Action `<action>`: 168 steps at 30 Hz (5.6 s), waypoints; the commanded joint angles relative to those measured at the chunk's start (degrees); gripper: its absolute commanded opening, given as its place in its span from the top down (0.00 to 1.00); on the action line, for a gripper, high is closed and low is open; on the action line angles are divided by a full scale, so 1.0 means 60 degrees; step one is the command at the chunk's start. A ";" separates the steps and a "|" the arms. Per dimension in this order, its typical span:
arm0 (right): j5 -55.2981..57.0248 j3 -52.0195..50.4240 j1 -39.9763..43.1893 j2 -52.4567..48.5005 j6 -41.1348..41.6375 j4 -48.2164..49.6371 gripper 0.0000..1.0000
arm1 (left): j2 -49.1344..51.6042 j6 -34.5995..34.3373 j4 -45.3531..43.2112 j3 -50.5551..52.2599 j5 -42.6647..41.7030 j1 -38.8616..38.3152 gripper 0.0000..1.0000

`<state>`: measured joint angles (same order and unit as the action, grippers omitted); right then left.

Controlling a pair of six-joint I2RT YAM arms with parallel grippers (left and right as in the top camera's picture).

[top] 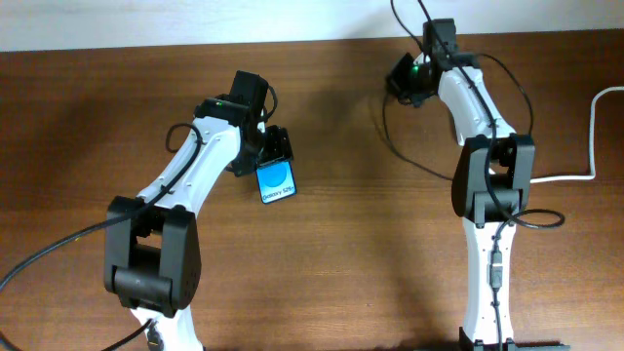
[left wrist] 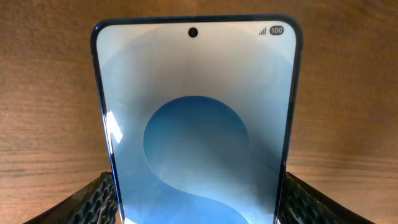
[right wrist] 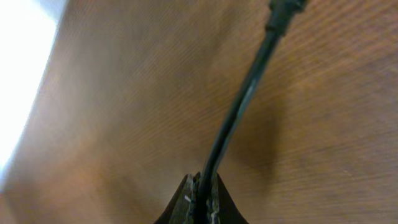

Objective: Plug charger to phone and switch on socket

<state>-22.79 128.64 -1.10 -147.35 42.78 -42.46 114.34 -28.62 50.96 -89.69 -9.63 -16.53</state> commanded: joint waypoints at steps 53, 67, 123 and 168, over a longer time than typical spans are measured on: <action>0.4331 -1.1785 -0.4583 1.0284 -0.7930 0.0962 0.33 | -0.0033 -0.0656 0.0237 -0.0208 0.0565 0.0273 1.00; -0.1188 -1.1446 -0.3752 0.9890 -0.4495 0.5133 0.09 | -0.0033 -0.2233 -0.2401 -0.0204 -0.3676 0.0506 1.00; -0.4025 -0.9876 -0.3056 0.8419 -0.8338 0.2266 0.16 | -0.0040 -0.1745 0.0215 -0.1778 -0.1610 -0.0845 1.00; -1.0142 -0.9766 0.0951 0.8411 -0.3472 0.3727 0.96 | -0.0455 0.4062 -0.1861 -0.1778 -0.5031 0.0317 0.01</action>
<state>-70.65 68.47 3.75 -99.04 21.69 -20.58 114.21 -16.88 41.15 -99.50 -29.67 -14.39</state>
